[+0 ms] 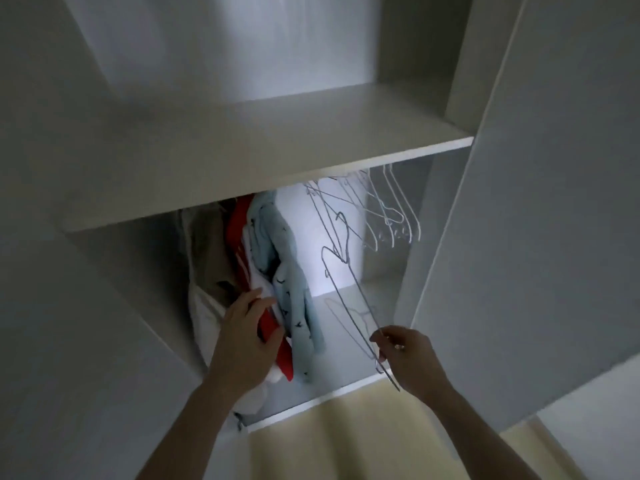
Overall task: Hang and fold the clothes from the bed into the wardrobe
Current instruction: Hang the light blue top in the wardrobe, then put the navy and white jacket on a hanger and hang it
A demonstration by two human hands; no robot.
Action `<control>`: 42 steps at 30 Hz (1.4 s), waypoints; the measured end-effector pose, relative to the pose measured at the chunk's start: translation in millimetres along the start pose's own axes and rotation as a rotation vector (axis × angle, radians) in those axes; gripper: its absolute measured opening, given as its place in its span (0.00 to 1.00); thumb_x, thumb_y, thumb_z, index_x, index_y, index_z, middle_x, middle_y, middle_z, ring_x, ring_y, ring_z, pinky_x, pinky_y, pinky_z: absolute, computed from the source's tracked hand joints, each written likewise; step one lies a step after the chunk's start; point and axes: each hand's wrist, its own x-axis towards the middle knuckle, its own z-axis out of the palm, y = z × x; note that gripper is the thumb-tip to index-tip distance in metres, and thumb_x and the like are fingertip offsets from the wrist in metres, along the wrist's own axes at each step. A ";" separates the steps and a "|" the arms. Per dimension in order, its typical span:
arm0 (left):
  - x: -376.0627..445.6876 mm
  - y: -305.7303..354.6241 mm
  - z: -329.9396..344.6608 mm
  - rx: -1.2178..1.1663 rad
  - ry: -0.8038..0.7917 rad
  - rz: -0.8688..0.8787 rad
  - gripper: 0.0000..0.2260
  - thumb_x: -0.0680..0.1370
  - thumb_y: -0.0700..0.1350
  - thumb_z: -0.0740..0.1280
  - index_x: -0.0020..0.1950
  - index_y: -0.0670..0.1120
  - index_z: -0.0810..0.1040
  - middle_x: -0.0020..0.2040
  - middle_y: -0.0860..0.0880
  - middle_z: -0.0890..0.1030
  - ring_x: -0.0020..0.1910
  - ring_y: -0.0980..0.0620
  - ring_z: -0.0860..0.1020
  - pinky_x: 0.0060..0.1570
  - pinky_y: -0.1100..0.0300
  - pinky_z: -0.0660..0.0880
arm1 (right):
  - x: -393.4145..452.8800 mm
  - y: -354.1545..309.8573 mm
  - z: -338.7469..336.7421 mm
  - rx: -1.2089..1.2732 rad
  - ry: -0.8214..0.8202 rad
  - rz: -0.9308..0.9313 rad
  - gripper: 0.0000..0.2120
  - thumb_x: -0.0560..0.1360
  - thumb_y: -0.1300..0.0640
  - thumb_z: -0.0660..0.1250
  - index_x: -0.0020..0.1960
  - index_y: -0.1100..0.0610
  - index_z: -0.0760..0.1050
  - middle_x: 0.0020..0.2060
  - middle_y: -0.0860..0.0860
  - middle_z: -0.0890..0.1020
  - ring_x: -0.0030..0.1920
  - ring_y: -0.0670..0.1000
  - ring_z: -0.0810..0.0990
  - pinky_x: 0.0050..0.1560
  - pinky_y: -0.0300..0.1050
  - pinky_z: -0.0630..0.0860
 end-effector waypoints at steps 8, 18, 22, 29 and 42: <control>-82.8 23.0 72.2 -0.202 -0.448 0.140 0.16 0.75 0.43 0.76 0.61 0.53 0.80 0.67 0.49 0.77 0.67 0.46 0.74 0.68 0.45 0.71 | -191.7 21.7 -47.3 -0.103 0.157 0.273 0.10 0.80 0.45 0.66 0.44 0.37 0.84 0.35 0.42 0.84 0.22 0.44 0.71 0.24 0.34 0.65; -170.6 141.3 106.7 -0.273 -0.737 0.427 0.23 0.77 0.47 0.74 0.71 0.55 0.74 0.69 0.57 0.73 0.68 0.52 0.73 0.68 0.51 0.72 | -455.5 31.8 -101.5 -0.263 0.490 0.543 0.10 0.82 0.46 0.64 0.48 0.34 0.81 0.35 0.37 0.81 0.28 0.44 0.71 0.32 0.33 0.68; -211.7 192.7 120.7 -0.301 -0.787 0.515 0.28 0.78 0.48 0.73 0.77 0.53 0.69 0.72 0.53 0.70 0.72 0.52 0.71 0.71 0.52 0.69 | -539.9 33.0 -114.0 -0.235 0.601 0.549 0.11 0.82 0.49 0.65 0.48 0.35 0.82 0.38 0.38 0.82 0.29 0.43 0.72 0.31 0.34 0.67; -372.7 319.1 153.0 -0.328 -0.880 0.859 0.17 0.76 0.40 0.75 0.63 0.46 0.79 0.63 0.47 0.80 0.64 0.46 0.77 0.65 0.53 0.72 | -762.1 50.7 -119.5 -0.152 0.798 0.623 0.12 0.82 0.56 0.66 0.49 0.39 0.82 0.42 0.40 0.81 0.38 0.43 0.76 0.39 0.34 0.69; -647.6 459.5 182.4 -0.368 -1.339 0.867 0.06 0.78 0.49 0.73 0.43 0.49 0.82 0.37 0.47 0.83 0.38 0.48 0.80 0.39 0.56 0.72 | -1024.3 135.7 -128.0 -0.142 1.151 0.940 0.08 0.81 0.52 0.68 0.47 0.45 0.84 0.42 0.41 0.83 0.47 0.43 0.77 0.48 0.42 0.74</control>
